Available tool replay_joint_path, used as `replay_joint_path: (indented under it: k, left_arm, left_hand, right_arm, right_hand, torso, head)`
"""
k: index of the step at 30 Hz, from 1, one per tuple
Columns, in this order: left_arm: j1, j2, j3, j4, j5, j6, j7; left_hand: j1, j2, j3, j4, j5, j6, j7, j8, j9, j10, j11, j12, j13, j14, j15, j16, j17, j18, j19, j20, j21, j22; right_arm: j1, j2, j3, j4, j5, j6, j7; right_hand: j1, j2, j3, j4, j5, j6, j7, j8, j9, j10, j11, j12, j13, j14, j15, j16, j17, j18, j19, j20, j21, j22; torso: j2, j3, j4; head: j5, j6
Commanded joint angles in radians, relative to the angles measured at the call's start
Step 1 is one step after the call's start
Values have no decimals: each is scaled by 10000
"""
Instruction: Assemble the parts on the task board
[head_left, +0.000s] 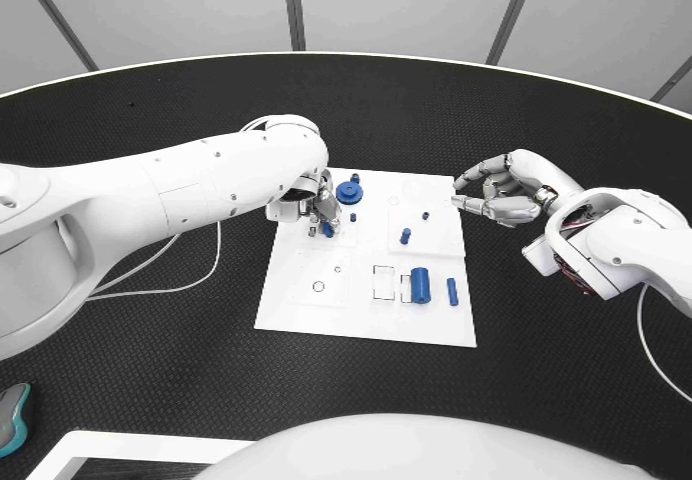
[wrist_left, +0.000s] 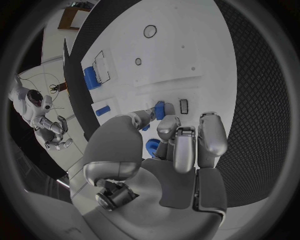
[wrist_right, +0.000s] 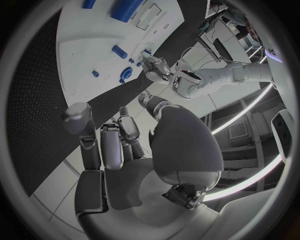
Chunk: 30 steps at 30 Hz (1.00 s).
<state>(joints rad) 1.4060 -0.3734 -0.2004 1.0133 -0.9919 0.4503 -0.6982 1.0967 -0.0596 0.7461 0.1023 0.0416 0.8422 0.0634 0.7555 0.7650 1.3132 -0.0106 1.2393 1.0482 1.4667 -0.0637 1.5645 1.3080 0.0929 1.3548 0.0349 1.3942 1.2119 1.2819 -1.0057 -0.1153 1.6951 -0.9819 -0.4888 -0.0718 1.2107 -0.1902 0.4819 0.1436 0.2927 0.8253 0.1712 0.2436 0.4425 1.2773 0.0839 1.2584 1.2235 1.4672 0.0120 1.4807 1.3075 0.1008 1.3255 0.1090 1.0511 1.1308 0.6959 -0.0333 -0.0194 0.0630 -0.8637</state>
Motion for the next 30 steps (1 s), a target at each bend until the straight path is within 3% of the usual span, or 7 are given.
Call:
replay_joint_path:
  k: [1, 21, 30]
  left_arm:
    - [0, 16, 0, -9, 7, -15, -549]
    - [-2, 25, -1, -73, 22, 155, -563]
    - [-1, 25, -1, -100, 23, 198, -570]
  left_hand:
    - [110, 2, 600, -651, 66, -26, -51, -8, -6, 56, -39, 34, 2, 1029, -73, 42, 2587, -162, 52, 2, 39, 4]
    - [83, -3, 570, -629, 66, -16, -49, -4, -4, 58, -37, 34, -1, 1029, -72, 42, 2586, -163, 54, 1, 40, 8]
    - [-59, -126, 391, -534, 65, -7, -57, -17, -10, 60, -37, 39, 1, 1034, -69, 51, 2604, -161, 45, 0, 27, -4]
  right_arm:
    - [0, -3, 0, 3, 0, -4, 1]
    - [0, 10, 0, -19, 0, 0, 7]
    - [-1, 11, 0, -24, 0, 1, 9]
  right_hand:
    - [14, 6, -3, 75, 34, -70, -16, 39, -11, -5, -21, -29, 3, 603, -82, -29, 923, 146, 25, -32, -28, -2]
    - [14, 6, -3, 75, 34, -70, -16, 39, -11, -5, -21, -29, 3, 603, -82, -29, 923, 146, 25, -32, -28, -2]
    - [16, -2, -5, 88, 37, -80, -17, 62, -20, -14, -22, -39, -12, 600, -84, -44, 906, 152, 22, -34, -71, -26]
  torso:
    - [1, 1, -8]
    - [-6, -11, -2]
    - [3, -5, 3]
  head:
    - [-9, -2]
    - [-32, -38]
    - [-39, -39]
